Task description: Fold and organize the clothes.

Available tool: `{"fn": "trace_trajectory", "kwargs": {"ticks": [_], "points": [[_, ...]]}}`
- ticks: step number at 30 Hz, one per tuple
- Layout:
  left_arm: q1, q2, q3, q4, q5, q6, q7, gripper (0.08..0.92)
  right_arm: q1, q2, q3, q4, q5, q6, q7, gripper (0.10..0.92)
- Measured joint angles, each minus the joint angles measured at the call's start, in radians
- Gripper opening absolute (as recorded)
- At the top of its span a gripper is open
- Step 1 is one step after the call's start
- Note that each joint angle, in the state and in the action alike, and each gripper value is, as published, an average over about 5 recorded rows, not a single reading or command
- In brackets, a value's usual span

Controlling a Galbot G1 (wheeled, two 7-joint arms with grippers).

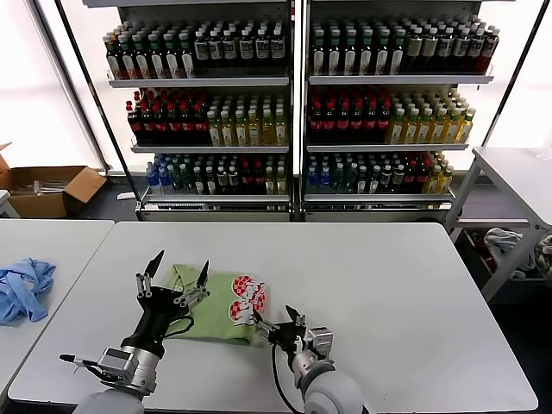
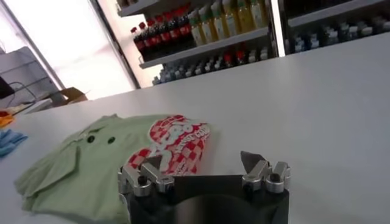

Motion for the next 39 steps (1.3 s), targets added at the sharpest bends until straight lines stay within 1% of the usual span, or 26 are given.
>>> {"fn": "trace_trajectory", "kwargs": {"ticks": [5, 8, 10, 17, 26, 30, 33, 39], "points": [[0.004, -0.001, -0.003, 0.005, -0.004, 0.001, 0.004, 0.823, 0.026, 0.019, -0.007, -0.031, 0.014, 0.0, -0.005, 0.823], [0.006, -0.001, -0.004, 0.005, -0.005, 0.001, 0.005, 0.823, 0.037, 0.03, -0.009, -0.051, 0.023, -0.003, -0.008, 0.8], [0.008, -0.001, -0.006, 0.006, -0.006, 0.001, 0.005, 0.823, 0.043, 0.038, -0.01, -0.063, 0.028, -0.006, -0.011, 0.756], [0.011, -0.002, -0.008, 0.011, -0.008, 0.0, 0.006, 0.823, 0.052, 0.059, -0.013, -0.1, 0.04, -0.009, -0.018, 0.524], [0.012, -0.005, -0.002, 0.01, -0.015, 0.019, 0.006, 0.823, 0.072, 0.081, -0.012, -0.121, 0.042, 0.001, -0.022, 0.264], [0.014, -0.004, -0.003, 0.007, -0.018, 0.026, 0.006, 0.823, 0.081, 0.085, -0.006, -0.13, 0.041, 0.006, -0.028, 0.161], [0.015, -0.003, -0.005, 0.004, -0.019, 0.032, 0.005, 0.823, 0.082, 0.083, 0.002, -0.135, 0.038, 0.009, -0.034, 0.11], [0.019, -0.002, -0.01, 0.003, -0.021, 0.042, -0.001, 0.823, 0.072, 0.07, 0.024, -0.129, 0.029, 0.016, -0.046, 0.109]]}}
